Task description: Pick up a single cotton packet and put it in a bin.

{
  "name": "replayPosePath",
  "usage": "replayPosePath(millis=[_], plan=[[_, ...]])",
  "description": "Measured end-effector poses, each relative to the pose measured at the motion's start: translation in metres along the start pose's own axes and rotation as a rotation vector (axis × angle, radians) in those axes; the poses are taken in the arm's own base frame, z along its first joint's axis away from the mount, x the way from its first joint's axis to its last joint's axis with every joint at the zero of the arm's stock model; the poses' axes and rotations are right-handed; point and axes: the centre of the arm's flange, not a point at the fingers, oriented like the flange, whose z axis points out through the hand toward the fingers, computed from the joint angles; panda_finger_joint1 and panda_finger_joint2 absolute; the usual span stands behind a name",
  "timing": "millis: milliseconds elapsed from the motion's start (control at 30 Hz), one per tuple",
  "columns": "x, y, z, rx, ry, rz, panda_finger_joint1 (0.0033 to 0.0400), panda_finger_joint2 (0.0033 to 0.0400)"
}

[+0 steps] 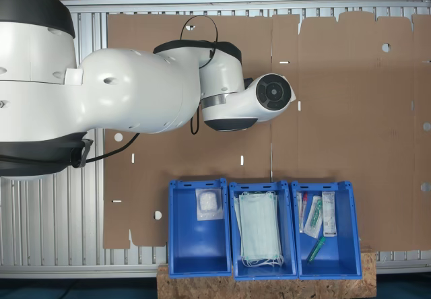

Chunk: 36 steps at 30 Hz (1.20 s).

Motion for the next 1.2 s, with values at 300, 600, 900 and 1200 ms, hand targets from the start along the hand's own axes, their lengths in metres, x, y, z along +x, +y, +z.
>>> replayPosePath(millis=[300,600,900,1200], plan=[[0.002,0.006,0.004,-0.009,-0.006,-0.002,0.0400,0.0400],[0.000,0.012,0.003,-0.021,-0.007,0.003,0.0400,0.0400],[0.001,0.012,0.003,-0.023,-0.008,0.002,0.0400,0.0400],[0.003,0.012,0.003,-0.024,-0.007,-0.002,0.0400,0.0400]])
